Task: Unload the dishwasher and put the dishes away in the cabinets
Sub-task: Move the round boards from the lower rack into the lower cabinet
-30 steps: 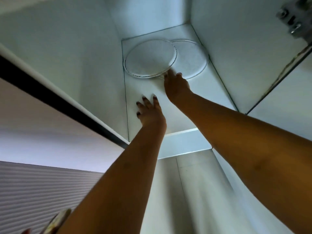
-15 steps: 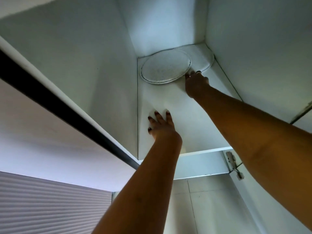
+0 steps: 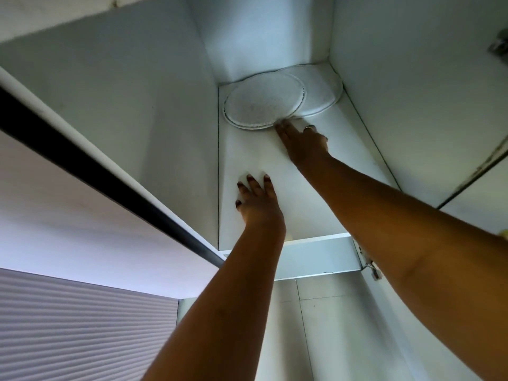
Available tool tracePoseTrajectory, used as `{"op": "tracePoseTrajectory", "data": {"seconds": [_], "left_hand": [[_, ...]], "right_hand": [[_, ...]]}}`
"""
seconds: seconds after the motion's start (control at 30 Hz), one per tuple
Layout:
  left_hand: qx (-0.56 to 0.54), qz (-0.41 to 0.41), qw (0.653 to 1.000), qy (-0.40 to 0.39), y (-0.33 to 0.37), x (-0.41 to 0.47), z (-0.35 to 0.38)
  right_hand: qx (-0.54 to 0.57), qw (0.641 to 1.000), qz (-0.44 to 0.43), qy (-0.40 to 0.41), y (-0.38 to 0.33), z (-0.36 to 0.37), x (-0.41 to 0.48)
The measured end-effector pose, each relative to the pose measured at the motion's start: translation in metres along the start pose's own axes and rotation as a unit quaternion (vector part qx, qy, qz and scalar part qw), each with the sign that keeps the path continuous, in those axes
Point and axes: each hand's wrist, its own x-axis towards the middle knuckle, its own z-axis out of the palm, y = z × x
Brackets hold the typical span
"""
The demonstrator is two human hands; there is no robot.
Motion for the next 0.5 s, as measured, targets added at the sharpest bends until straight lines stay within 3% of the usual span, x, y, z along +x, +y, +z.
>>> {"op": "tracePoseTrajectory", "data": {"seconds": [0.13, 0.2, 0.27, 0.5], "left_hand": [[0.004, 0.003, 1.0, -0.005, -0.002, 0.004, 0.001], [0.005, 0.006, 1.0, -0.007, -0.002, 0.005, 0.002], [0.006, 0.008, 1.0, -0.006, -0.002, 0.007, 0.003], [0.004, 0.007, 1.0, -0.006, 0.003, 0.006, 0.001]], "right_hand": [[0.036, 0.999, 0.013, -0.039, -0.007, -0.003, 0.023], [0.018, 0.999, -0.04, -0.026, -0.011, 0.001, 0.035], [0.085, 0.993, -0.085, -0.012, -0.012, 0.002, 0.041], [-0.075, 0.993, -0.095, 0.008, -0.006, -0.001, 0.021]]}}
